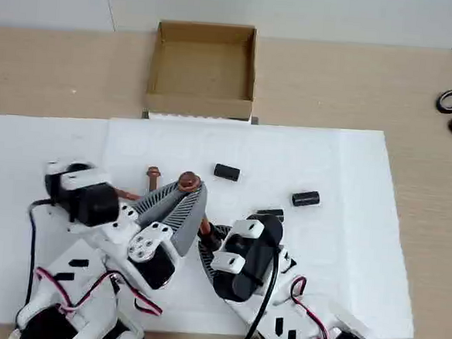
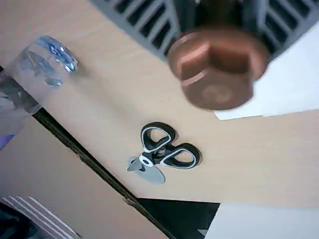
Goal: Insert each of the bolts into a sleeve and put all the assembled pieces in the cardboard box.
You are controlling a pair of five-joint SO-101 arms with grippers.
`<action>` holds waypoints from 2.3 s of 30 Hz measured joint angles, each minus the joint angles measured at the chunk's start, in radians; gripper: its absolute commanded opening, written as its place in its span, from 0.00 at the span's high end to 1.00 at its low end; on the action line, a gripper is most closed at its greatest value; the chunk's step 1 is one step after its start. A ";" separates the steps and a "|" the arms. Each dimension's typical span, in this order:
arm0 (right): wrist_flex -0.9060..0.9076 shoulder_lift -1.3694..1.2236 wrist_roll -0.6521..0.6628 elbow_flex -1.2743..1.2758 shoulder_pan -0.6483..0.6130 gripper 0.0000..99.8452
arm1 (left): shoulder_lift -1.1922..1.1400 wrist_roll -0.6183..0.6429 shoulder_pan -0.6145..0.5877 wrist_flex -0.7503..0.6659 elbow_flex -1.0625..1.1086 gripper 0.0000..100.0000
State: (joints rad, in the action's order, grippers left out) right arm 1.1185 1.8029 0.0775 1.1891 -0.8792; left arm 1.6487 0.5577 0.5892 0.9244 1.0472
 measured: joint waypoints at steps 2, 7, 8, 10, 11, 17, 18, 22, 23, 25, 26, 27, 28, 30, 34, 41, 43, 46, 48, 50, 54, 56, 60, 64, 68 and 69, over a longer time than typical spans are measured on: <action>0.000 0.005 0.000 -0.002 0.000 1.00 | 0.000 0.002 0.005 0.002 0.000 1.00; 0.000 -0.002 0.000 -0.002 -0.002 1.00 | 0.006 0.002 0.005 0.071 -0.026 1.00; 0.000 -0.002 0.000 -0.002 -0.002 1.00 | 0.006 0.002 0.008 0.095 -0.041 1.00; 0.000 -0.002 0.000 -0.002 -0.003 1.00 | 0.005 0.002 0.011 0.147 -0.069 1.00; 0.000 -0.002 0.000 -0.002 -0.003 1.00 | 0.005 0.002 0.011 0.172 -0.081 1.00; -0.034 -0.002 0.003 0.002 -0.003 1.00 | 0.006 0.002 0.020 0.245 -0.112 1.00; -0.034 -0.002 0.003 0.002 -0.003 1.00 | 0.006 0.002 0.032 0.253 -0.112 1.00; -0.035 0.009 0.003 -0.002 -0.005 1.00 | 0.006 0.000 0.107 0.287 -0.097 1.00; -0.035 0.000 0.003 -0.002 -0.005 1.00 | 0.008 0.000 0.120 0.290 -0.083 1.00; -0.034 0.008 0.003 0.000 -0.003 1.00 | 0.002 0.000 0.137 0.295 -0.052 1.00; -0.034 -0.002 0.003 -0.002 -0.003 1.00 | 0.008 0.000 0.138 0.295 -0.041 1.00; -0.034 -0.002 0.003 0.000 -0.002 1.00 | 0.008 0.000 0.138 0.295 -0.037 1.00; -0.034 -0.002 0.003 0.000 -0.002 1.00 | 0.008 0.000 0.138 0.295 -0.032 1.00; -0.034 -0.002 0.003 0.002 -0.002 1.00 | 0.008 0.000 0.138 0.293 -0.021 1.00; -0.034 -0.003 0.003 0.003 0.000 1.00 | 0.009 0.000 0.138 0.287 -0.008 1.00; -0.034 -0.003 0.003 0.003 0.000 1.00 | 0.009 0.000 0.138 0.287 -0.008 0.95; -0.034 -0.003 0.003 0.003 0.000 1.00 | 0.009 -0.002 0.138 0.287 -0.008 0.89; -0.034 -0.003 0.003 0.003 0.000 1.00 | 0.009 -0.002 0.138 0.304 -0.014 0.83; -0.034 -0.003 0.003 0.005 -0.003 1.00 | 0.011 -0.002 0.138 0.327 -0.017 0.81; -0.032 -0.005 0.005 0.008 -0.003 1.00 | 0.011 -0.002 0.138 0.344 -0.017 0.81; -0.032 -0.005 0.005 0.008 -0.003 1.00 | 0.011 -0.012 0.101 0.371 -0.043 0.81; -0.032 -0.005 0.005 0.008 -0.003 1.00 | 0.011 -0.052 0.066 0.376 -0.040 0.81; -0.038 -0.005 0.005 0.005 -0.003 1.00 | 0.006 -0.109 -0.012 0.397 -0.038 0.81; -0.040 -0.003 0.005 0.005 -0.002 1.00 | 0.008 -0.130 -0.034 0.397 -0.038 0.81; -0.041 -0.003 0.005 0.005 -0.002 1.00 | 0.006 -0.127 -0.037 0.397 -0.077 0.81; -0.041 -0.003 0.005 0.005 -0.002 1.00 | 0.006 -0.127 -0.038 0.397 -0.091 0.81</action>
State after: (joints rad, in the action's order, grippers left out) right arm 1.0771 1.7998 0.0821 1.1937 -0.8807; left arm 1.6548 0.4304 0.5508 1.3218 0.9567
